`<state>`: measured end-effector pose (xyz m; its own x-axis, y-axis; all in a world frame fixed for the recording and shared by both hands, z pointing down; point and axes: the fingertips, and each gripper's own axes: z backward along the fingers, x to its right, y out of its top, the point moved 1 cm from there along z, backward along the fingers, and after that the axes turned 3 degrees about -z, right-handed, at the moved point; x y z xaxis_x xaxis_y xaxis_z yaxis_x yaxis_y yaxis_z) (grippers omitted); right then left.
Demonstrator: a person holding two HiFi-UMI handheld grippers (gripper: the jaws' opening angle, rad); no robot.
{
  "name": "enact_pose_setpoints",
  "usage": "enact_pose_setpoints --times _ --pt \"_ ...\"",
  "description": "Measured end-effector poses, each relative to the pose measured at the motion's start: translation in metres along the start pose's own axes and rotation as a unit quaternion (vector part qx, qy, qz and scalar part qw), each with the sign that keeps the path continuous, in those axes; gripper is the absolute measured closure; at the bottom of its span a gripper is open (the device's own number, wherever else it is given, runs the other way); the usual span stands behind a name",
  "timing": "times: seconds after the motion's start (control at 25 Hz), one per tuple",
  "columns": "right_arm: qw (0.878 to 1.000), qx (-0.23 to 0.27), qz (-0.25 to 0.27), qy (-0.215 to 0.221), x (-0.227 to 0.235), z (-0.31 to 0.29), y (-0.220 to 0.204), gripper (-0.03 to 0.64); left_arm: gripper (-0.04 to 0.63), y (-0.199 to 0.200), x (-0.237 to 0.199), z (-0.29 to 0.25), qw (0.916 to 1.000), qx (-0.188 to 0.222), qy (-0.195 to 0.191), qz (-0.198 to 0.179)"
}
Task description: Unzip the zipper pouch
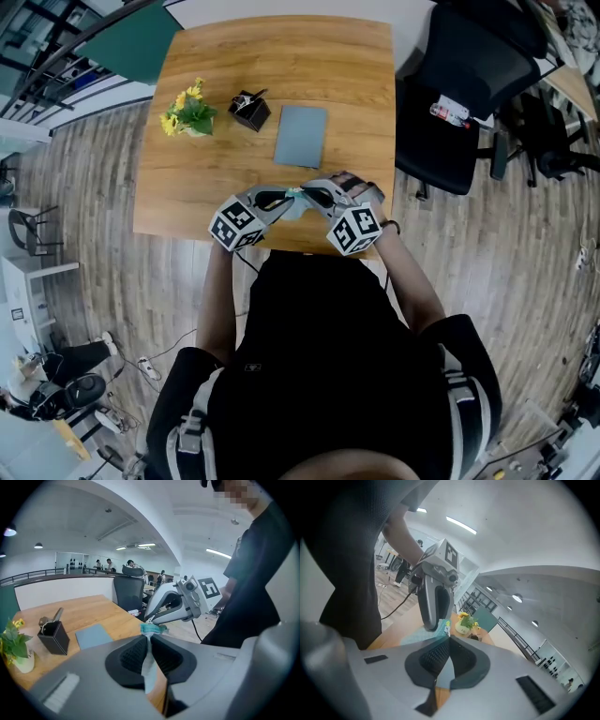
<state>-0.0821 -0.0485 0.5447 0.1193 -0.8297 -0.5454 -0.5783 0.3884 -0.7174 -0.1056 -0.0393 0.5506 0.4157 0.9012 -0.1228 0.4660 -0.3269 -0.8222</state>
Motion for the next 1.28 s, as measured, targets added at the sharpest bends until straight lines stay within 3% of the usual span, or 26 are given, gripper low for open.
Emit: enact_pose_setpoints --times 0.28,1.28 --pt "1.0 -0.014 0.027 -0.006 -0.003 0.003 -0.006 0.615 0.588 0.003 -0.005 0.0 0.9999 0.004 -0.007 0.011" --pt "0.999 -0.005 0.011 -0.034 0.006 0.01 -0.008 0.615 0.589 0.012 -0.019 0.012 0.9995 0.016 0.022 0.014"
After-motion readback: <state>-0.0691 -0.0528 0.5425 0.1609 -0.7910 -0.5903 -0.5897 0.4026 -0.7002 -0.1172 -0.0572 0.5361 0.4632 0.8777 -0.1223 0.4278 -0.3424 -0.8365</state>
